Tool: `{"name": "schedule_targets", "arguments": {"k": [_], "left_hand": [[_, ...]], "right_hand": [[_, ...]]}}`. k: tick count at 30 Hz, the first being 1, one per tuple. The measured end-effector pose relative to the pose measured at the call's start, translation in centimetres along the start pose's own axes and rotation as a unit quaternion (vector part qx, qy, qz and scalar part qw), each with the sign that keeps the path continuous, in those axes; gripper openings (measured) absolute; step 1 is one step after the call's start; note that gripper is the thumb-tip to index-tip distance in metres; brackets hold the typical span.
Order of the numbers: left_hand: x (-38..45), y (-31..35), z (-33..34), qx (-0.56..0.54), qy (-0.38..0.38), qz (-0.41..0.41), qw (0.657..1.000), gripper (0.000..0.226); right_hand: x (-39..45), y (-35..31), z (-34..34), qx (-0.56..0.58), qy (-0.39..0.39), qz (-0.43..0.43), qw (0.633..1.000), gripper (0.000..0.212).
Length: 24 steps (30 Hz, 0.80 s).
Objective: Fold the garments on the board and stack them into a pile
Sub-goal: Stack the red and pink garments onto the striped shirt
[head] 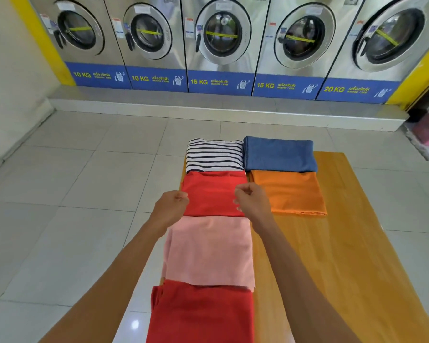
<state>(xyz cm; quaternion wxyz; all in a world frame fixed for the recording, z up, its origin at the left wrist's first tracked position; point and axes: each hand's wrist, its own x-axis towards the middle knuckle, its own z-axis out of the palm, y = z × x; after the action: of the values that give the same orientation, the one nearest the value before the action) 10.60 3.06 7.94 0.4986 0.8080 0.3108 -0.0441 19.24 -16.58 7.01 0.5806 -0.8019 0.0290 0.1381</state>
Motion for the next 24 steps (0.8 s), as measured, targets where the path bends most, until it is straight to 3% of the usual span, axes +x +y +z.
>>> {"name": "schedule_targets", "arguments": {"k": [5,9,12,13,16,19,24], "left_hand": [[3.4,0.2,1.0,-0.018,-0.010,-0.019,1.000,0.012],[5.4,0.0,1.9,-0.013,0.005,-0.047,0.999,0.034],[7.4,-0.9,2.1,0.035,0.040,-0.062,0.997,0.011],[8.0,-1.2,2.2,0.047,0.047,-0.066,0.996,0.013],[10.2,-2.0,2.3,0.043,0.057,-0.103,0.992,0.048],[12.2,-2.8,3.4,0.022,0.044,-0.105,0.993,0.045],[14.7,-3.9,5.6,-0.028,0.028,-0.122,0.992,0.055]], "right_hand": [[3.4,1.5,0.1,-0.042,0.003,0.030,0.999,0.009],[5.8,2.3,0.2,-0.092,0.019,0.049,0.994,0.012],[7.6,3.1,0.8,-0.138,0.022,0.058,0.988,0.017],[8.3,3.6,1.1,-0.159,0.024,0.063,0.985,0.023],[10.2,4.8,2.0,-0.204,0.023,0.091,0.974,0.022],[10.7,4.6,2.8,-0.199,0.028,0.122,0.972,0.045],[12.1,6.2,4.1,-0.190,0.064,0.155,0.967,0.058]]}}
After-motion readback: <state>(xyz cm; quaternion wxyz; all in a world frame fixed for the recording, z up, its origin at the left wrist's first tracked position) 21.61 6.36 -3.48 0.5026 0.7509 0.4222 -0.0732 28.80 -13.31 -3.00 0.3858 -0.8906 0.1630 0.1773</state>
